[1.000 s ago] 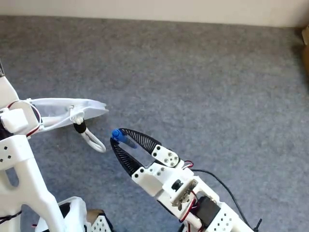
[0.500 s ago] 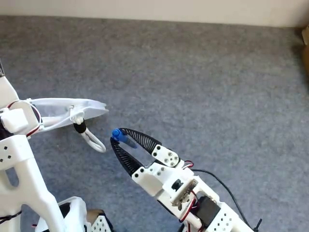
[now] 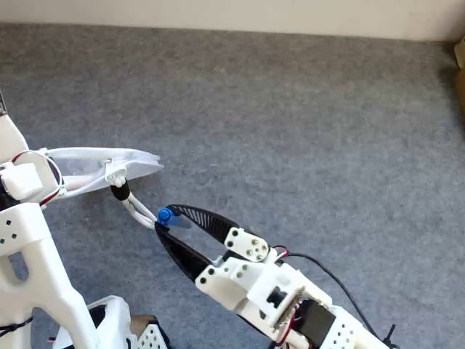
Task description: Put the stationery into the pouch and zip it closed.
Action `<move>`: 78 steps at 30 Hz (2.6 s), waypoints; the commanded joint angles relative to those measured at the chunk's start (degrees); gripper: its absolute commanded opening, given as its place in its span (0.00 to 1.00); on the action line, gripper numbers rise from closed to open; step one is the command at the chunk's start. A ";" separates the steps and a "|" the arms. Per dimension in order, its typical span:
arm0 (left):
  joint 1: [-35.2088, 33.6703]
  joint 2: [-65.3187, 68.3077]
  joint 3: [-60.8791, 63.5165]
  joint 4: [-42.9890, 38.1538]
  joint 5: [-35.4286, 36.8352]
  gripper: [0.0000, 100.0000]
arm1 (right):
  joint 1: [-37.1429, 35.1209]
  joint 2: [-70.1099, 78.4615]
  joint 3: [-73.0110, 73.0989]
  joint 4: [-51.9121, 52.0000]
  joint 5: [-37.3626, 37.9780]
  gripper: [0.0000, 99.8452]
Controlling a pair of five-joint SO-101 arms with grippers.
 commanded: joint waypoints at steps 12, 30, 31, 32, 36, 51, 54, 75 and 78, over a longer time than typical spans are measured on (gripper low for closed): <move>1.45 2.07 3.21 -0.97 0.62 0.01 | -7.52 4.53 -24.31 -1.01 -0.35 0.00; 1.27 2.07 3.12 -0.97 0.62 0.01 | -7.25 20.44 -51.82 -0.92 0.09 0.00; 1.27 2.07 3.03 -0.97 0.62 0.01 | -7.25 21.14 -51.82 -0.92 0.09 0.00; 1.27 2.07 2.95 -0.97 0.62 0.01 | -7.16 22.02 -51.82 -0.92 0.09 0.00; 1.19 2.07 3.03 -0.97 0.62 0.01 | -7.16 26.95 -51.82 -0.84 0.09 0.00; 1.19 2.07 3.30 -0.97 0.62 0.01 | -7.16 46.02 -61.93 11.65 0.00 0.00; 1.19 2.07 3.30 -0.97 0.62 0.01 | -7.16 48.84 -61.93 11.56 0.00 0.00; 1.19 2.07 3.38 -0.97 0.62 0.01 | -7.08 58.68 -61.76 -4.09 -0.09 0.00; 1.19 2.07 3.38 -0.97 0.62 0.01 | -5.58 58.77 -61.76 -6.02 -0.35 0.00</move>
